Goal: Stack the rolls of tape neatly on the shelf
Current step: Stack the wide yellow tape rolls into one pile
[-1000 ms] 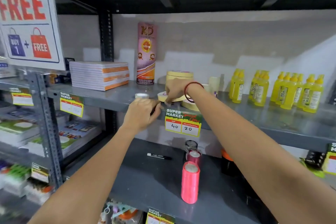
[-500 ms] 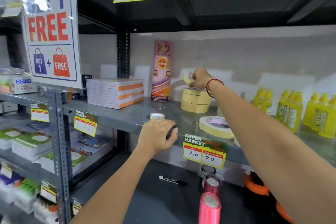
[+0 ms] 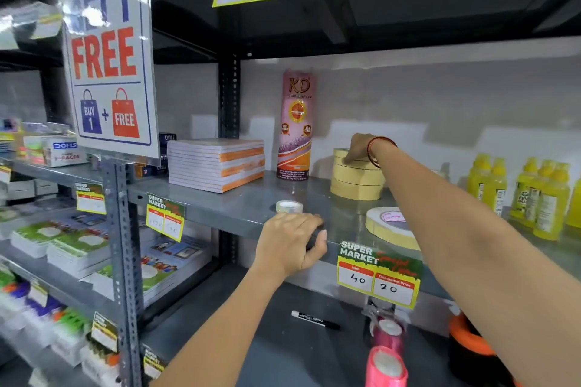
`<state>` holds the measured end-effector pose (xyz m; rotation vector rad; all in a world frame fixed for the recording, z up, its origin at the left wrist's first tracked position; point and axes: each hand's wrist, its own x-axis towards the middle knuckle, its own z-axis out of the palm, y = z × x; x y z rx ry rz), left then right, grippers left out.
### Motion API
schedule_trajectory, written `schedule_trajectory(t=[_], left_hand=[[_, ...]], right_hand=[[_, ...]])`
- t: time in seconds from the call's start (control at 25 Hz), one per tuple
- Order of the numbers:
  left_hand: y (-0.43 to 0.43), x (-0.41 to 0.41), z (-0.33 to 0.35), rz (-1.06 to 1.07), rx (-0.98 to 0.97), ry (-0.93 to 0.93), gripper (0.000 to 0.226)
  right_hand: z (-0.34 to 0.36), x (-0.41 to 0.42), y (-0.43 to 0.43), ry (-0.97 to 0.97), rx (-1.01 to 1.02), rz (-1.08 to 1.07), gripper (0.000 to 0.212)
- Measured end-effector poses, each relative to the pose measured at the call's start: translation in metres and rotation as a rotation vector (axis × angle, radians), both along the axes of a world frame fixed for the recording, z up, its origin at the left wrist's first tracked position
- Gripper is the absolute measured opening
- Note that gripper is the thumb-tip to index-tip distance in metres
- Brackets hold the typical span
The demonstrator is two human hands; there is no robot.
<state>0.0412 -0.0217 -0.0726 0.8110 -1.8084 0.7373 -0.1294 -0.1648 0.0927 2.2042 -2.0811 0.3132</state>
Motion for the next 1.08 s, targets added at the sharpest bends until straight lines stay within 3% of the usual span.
schedule_trajectory(t=[0.36, 0.52, 0.68, 0.88, 0.96, 1.08], left_hand=[[0.0, 0.0, 0.001, 0.011, -0.013, -0.007, 0.042], [0.001, -0.001, 0.001, 0.008, -0.002, 0.005, 0.042], [0.005, -0.002, 0.0, 0.041, 0.028, 0.007, 0.043], [0.009, -0.003, 0.001, 0.07, 0.093, -0.006, 0.045], [0.011, -0.004, 0.001, 0.076, 0.122, -0.019, 0.047], [0.011, -0.004, 0.0, 0.083, 0.122, -0.022, 0.048]], right_hand=[[-0.007, -0.01, 0.002, -0.051, -0.111, 0.042, 0.059], [-0.004, -0.005, 0.032, -0.152, -0.263, 0.207, 0.047], [0.008, -0.011, 0.086, -0.243, 0.21, 0.289, 0.029], [-0.013, -0.021, 0.124, 0.017, 0.566, -0.048, 0.047], [-0.028, -0.022, 0.137, -0.015, 0.6, -0.114, 0.053], [-0.038, -0.02, 0.151, -0.059, 0.473, -0.061, 0.045]])
